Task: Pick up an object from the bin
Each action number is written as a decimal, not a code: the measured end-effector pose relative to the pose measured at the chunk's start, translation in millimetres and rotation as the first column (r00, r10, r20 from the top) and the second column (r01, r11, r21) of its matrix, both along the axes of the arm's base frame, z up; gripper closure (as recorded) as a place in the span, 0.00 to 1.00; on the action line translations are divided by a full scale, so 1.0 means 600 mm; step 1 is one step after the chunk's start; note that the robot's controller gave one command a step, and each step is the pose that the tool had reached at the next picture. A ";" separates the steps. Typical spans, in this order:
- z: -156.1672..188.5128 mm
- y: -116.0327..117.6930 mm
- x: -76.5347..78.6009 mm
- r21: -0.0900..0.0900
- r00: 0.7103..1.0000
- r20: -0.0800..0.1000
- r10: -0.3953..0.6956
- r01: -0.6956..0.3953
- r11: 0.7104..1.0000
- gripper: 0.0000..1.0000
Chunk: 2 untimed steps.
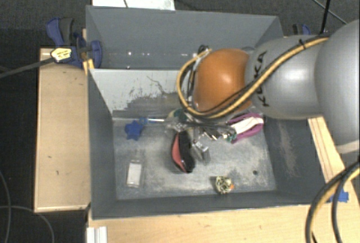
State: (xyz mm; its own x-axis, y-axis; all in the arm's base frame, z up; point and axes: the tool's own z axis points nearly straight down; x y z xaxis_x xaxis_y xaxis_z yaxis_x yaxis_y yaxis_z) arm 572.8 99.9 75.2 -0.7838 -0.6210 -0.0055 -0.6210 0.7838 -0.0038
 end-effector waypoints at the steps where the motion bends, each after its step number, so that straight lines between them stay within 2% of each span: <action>1: -0.006 0.000 0.009 0.000 0.951 0.001 0.310 -0.310 0.951 0.00; 2: -0.003 0.001 0.011 0.001 0.954 0.003 0.300 -0.300 0.954 0.00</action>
Offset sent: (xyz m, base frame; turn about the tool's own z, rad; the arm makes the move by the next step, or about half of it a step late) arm 0.0040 -0.0003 -0.0052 -0.3179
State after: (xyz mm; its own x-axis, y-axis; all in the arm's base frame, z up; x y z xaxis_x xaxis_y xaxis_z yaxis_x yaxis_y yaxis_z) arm 579.4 100.3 73.1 -0.5612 -0.8276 -0.0086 -0.8276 0.5612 -0.0047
